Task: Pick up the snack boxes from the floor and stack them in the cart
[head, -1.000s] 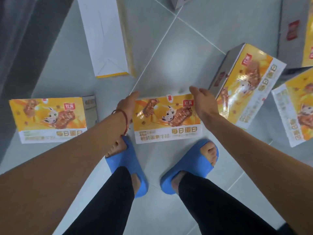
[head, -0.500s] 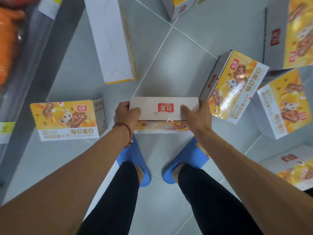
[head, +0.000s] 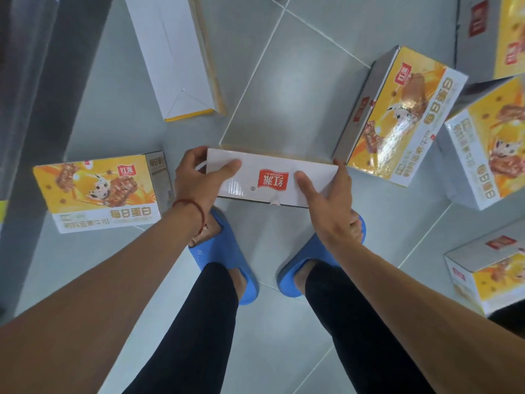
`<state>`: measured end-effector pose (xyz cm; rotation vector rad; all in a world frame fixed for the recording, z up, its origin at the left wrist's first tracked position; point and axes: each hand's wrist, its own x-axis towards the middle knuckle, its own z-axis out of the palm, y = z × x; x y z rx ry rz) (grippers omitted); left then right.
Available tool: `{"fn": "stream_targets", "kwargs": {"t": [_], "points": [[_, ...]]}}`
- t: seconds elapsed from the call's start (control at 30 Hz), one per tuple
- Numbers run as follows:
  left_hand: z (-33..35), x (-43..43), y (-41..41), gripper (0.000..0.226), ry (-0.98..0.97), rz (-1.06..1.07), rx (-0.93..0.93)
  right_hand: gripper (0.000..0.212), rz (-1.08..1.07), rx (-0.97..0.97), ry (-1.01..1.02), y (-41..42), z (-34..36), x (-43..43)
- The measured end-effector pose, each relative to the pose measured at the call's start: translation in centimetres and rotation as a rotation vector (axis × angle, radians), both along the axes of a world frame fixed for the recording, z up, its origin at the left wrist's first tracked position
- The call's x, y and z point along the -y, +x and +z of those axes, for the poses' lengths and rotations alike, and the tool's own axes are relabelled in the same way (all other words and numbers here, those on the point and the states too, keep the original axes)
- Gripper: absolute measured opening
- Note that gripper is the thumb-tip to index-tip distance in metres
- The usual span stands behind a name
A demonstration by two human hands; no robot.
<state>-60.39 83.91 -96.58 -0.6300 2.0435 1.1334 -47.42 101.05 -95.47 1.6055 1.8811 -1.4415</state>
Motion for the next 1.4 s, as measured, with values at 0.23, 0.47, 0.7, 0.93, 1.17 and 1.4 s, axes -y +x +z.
{"fn": "stream_targets", "kwargs": {"t": [0.23,0.47,0.7,0.93,1.17,1.4], "points": [[-0.7,-1.0,-1.6,0.096,0.08,-0.116,0.153,0.068,-0.169,0.014,-0.16,-1.0,-1.1,-1.1],[5.5,-1.3,-0.7,0.067,0.113,-0.157,0.182,0.072,-0.286,0.02,-0.18,1.0,5.4,0.0],[18.8,-3.3,1.1,0.062,0.129,-0.127,0.195,0.068,-0.373,-0.009,-0.18,2.6,18.0,-1.1],[31.8,-4.8,2.5,0.067,0.117,-0.14,0.137,0.066,-0.417,-0.09,-0.227,4.4,31.4,-3.3],[43.6,-6.2,4.1,0.064,0.118,-0.133,0.091,0.063,-0.435,-0.174,-0.214,6.4,43.2,-4.2],[53.0,-7.4,4.9,0.068,0.114,-0.235,0.027,0.059,-0.462,-0.214,-0.205,7.7,51.0,-4.9]]}}
